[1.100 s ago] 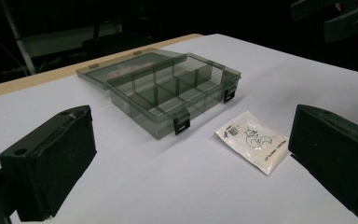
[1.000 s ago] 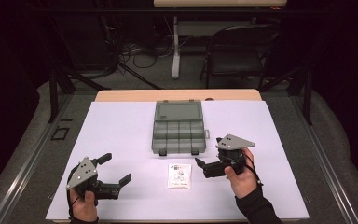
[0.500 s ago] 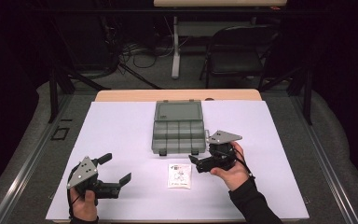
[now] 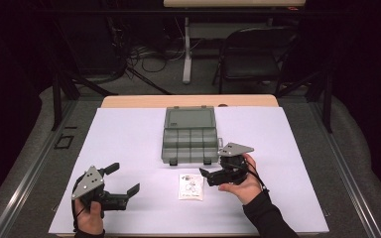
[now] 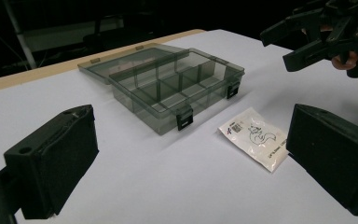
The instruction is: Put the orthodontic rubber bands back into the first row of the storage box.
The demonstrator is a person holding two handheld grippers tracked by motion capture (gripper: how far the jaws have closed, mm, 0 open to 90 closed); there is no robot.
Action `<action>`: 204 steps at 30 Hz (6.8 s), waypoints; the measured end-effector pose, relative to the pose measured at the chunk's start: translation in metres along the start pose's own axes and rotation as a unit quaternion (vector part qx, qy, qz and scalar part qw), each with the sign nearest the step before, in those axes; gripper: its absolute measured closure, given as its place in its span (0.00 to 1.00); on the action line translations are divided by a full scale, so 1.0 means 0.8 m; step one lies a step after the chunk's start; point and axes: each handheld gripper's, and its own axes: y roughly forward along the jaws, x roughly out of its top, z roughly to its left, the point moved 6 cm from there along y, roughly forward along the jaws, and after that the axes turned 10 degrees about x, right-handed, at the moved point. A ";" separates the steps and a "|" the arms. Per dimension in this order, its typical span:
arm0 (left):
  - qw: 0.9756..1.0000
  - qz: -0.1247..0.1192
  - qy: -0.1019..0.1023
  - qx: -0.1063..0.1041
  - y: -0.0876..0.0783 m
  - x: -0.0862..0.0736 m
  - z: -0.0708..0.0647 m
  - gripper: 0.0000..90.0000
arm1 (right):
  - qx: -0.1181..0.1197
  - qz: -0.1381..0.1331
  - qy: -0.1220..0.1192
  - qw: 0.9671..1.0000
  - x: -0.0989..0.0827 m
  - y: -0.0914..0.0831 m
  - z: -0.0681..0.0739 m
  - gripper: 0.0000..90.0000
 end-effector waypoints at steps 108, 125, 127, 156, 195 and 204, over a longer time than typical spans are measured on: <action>1.000 0.016 -0.003 0.001 0.004 -0.004 0.004 0.06 | 0.063 0.111 -0.042 0.991 -0.058 0.066 0.018 1.00; 1.000 0.015 -0.005 0.001 0.004 -0.004 0.004 0.06 | 0.081 0.085 -0.042 0.992 -0.045 0.050 0.020 1.00; 1.000 0.015 -0.005 0.001 0.004 -0.004 0.004 0.06 | 0.084 0.080 -0.043 0.992 -0.043 0.047 0.021 1.00; 1.000 0.016 -0.004 0.010 0.004 -0.005 0.006 0.06 | 0.095 0.006 -0.062 0.994 -0.002 -0.005 0.038 1.00; 1.000 0.018 -0.011 0.011 0.004 -0.005 0.008 0.06 | 0.083 0.005 -0.066 0.994 0.073 -0.026 0.008 1.00; 1.000 0.019 -0.011 0.010 0.005 -0.005 0.008 0.06 | 0.080 0.003 -0.065 0.995 0.097 -0.023 -0.004 1.00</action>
